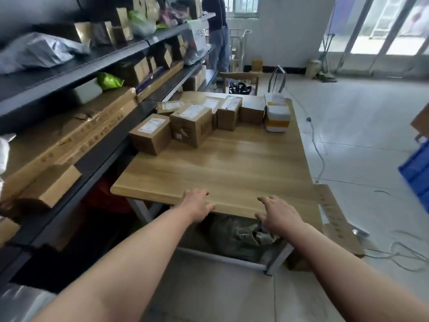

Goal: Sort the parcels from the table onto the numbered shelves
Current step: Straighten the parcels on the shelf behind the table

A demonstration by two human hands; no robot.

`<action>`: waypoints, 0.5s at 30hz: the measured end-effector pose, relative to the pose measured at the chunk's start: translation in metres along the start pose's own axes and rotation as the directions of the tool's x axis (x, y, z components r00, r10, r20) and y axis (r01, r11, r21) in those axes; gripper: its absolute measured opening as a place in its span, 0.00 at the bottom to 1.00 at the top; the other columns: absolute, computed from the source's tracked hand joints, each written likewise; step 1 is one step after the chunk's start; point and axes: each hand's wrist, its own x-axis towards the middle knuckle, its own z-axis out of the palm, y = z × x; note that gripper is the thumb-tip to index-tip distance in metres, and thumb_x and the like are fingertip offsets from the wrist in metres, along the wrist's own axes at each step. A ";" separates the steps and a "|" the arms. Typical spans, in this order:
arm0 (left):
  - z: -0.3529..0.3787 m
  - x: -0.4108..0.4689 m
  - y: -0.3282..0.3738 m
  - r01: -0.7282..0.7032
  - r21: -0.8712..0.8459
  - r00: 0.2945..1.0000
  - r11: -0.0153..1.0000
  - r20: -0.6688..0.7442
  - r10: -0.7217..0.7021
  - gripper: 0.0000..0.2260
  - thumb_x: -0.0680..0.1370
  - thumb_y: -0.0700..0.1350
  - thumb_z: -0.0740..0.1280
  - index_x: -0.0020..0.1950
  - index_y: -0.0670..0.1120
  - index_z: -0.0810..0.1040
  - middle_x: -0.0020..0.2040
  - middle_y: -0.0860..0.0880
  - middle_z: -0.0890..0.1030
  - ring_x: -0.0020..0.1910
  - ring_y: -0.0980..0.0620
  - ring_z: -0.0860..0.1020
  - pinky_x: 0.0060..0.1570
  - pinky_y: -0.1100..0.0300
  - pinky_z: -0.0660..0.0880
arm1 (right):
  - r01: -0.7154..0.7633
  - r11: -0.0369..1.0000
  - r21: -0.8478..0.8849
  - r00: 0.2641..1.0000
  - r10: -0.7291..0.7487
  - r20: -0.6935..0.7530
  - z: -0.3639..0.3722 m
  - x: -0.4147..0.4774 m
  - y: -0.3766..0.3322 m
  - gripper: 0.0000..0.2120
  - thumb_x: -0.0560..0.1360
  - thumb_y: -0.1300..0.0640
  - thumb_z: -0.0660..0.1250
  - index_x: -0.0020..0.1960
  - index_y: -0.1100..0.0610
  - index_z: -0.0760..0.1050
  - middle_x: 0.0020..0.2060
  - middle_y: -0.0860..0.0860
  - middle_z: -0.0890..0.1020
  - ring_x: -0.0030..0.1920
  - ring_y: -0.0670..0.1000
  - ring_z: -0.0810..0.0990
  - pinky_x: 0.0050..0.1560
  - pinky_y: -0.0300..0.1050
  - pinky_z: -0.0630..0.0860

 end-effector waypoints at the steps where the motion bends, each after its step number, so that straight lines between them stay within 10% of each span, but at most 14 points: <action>1: -0.001 0.010 -0.001 0.000 -0.007 1.000 1.000 0.008 0.000 0.26 0.80 0.54 0.64 0.76 0.47 0.63 0.74 0.45 0.66 0.73 0.44 0.63 0.71 0.49 0.63 | -0.011 1.000 0.003 1.000 0.011 0.007 0.000 0.010 -0.001 0.27 0.78 0.45 0.62 0.74 0.49 0.61 0.69 0.51 0.69 0.67 0.55 0.70 0.63 0.52 0.69; 15: -0.073 0.151 -0.058 0.145 0.058 0.986 0.988 -0.086 -0.140 0.28 0.79 0.55 0.64 0.76 0.47 0.62 0.74 0.46 0.65 0.73 0.45 0.62 0.69 0.50 0.62 | 0.085 0.994 0.066 0.996 -0.085 -0.005 -0.037 0.186 -0.048 0.26 0.78 0.44 0.61 0.74 0.49 0.62 0.69 0.51 0.69 0.67 0.54 0.70 0.63 0.53 0.70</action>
